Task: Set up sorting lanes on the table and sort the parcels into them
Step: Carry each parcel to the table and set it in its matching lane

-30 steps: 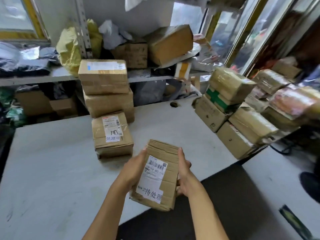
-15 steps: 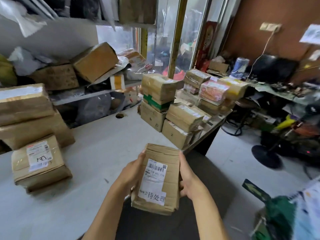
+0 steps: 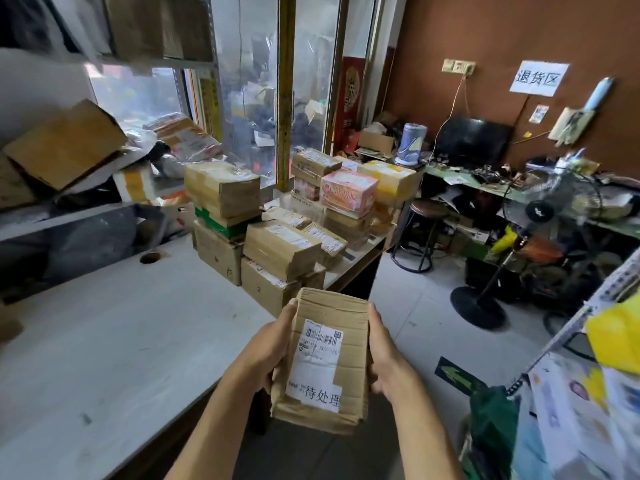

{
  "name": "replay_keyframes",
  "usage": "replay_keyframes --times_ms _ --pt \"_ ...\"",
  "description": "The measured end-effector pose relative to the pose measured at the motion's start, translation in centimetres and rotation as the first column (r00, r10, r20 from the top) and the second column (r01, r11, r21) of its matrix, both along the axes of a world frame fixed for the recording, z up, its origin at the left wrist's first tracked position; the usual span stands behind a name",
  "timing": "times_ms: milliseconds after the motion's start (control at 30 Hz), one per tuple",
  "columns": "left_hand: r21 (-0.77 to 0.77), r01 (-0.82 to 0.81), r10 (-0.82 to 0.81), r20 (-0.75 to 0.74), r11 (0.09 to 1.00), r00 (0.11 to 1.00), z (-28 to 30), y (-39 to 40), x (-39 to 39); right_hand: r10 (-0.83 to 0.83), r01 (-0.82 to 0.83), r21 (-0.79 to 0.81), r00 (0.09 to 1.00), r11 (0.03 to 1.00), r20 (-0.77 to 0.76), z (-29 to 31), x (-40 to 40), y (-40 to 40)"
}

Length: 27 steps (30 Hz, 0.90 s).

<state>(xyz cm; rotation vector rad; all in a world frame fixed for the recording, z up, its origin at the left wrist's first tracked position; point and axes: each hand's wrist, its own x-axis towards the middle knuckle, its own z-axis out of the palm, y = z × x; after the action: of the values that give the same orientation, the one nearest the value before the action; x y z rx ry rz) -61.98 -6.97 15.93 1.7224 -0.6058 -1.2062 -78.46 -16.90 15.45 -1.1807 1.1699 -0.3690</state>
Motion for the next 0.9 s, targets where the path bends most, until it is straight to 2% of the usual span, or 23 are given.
replay_keyframes --times_ms 100,200,333,500,567,700,767,900 --pt "-0.013 -0.007 0.007 0.02 1.0 1.0 0.0 -3.6 0.1 -0.004 0.004 -0.041 1.0 0.999 -0.02 -0.8 0.0 -3.5" --pt "-0.024 0.004 -0.004 -0.005 1.0 1.0 -0.3 -8.3 1.1 0.011 -0.011 -0.015 0.999 1.0 -0.03 -0.8 0.5 -8.1" --pt "-0.064 0.029 -0.03 -0.011 0.998 0.999 0.6 -15.9 3.5 0.016 -0.024 -0.139 0.998 0.99 -0.055 -0.6 2.6 -16.0" --pt "-0.123 0.05 -0.053 -0.017 0.991 0.998 4.0 -23.9 7.5 -0.025 0.006 -0.232 0.996 0.973 -0.08 3.3 7.3 -26.0" --pt "-0.105 0.015 -0.02 -0.043 0.994 0.999 5.5 -25.7 9.5 -0.014 -0.006 -0.274 0.997 0.962 -0.071 4.8 9.9 -29.3" --pt "-0.13 -0.085 0.083 -0.023 0.988 0.996 6.5 -27.3 13.8 0.142 -0.147 -0.304 0.989 0.941 -0.04 5.4 16.8 -34.1" --pt "-0.097 -0.189 0.189 -0.012 0.977 0.982 6.4 -27.5 15.6 0.274 -0.273 -0.323 0.961 0.906 -0.041 4.4 20.4 -36.4" --pt "-0.06 -0.407 0.409 0.039 0.911 0.912 6.2 -26.4 17.7 0.413 -0.403 -0.397 0.908 0.824 -0.067 2.9 27.3 -38.5"
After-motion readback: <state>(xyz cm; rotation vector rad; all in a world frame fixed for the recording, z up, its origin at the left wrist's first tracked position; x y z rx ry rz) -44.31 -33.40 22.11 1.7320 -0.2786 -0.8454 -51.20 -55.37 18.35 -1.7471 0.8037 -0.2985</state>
